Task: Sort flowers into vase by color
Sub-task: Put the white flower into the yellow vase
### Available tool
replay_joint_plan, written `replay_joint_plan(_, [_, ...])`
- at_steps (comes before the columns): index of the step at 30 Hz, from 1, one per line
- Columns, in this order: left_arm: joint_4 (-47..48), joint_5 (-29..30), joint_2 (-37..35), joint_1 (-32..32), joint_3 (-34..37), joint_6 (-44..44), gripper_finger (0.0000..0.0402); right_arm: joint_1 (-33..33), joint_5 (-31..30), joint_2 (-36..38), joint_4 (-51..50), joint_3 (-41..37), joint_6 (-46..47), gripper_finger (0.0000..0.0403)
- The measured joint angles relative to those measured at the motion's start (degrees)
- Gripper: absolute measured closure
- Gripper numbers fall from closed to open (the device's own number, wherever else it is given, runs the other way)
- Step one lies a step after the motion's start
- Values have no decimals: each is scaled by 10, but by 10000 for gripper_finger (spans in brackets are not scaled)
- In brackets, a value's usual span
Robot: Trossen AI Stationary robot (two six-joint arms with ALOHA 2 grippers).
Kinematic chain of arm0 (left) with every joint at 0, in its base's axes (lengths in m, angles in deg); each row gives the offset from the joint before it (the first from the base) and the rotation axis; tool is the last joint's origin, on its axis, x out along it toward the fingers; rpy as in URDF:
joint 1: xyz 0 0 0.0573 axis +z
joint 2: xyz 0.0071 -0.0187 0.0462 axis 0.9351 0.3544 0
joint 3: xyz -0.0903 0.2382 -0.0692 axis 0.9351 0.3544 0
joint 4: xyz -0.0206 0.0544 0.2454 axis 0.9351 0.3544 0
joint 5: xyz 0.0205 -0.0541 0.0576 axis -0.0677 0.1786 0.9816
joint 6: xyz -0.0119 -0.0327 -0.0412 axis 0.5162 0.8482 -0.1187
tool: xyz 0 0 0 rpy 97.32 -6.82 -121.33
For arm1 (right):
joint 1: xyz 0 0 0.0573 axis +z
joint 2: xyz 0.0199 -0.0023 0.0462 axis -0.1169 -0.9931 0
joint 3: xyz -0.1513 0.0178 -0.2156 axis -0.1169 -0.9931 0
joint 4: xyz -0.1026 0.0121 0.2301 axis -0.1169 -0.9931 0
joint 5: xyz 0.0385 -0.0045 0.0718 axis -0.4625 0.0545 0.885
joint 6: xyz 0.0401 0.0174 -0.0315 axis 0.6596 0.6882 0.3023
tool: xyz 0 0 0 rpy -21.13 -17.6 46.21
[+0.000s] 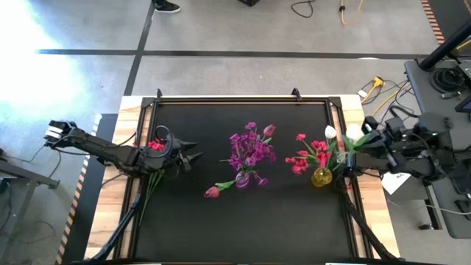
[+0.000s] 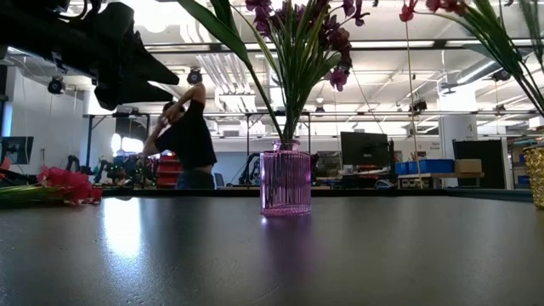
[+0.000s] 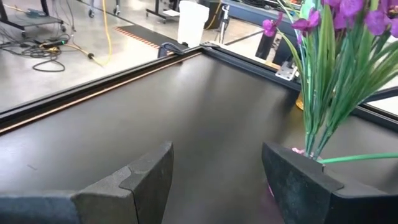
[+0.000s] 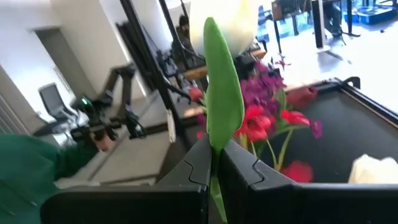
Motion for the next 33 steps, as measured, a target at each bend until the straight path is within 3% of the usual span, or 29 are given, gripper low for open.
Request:
replay_joint_plan(10, [0,3,0,0,0,0,173,0,5,0,44,-75,-14,390])
replay_joint_plan(33, [3,3,0,0,0,-10,173,0,7,49,145,-127,29,390])
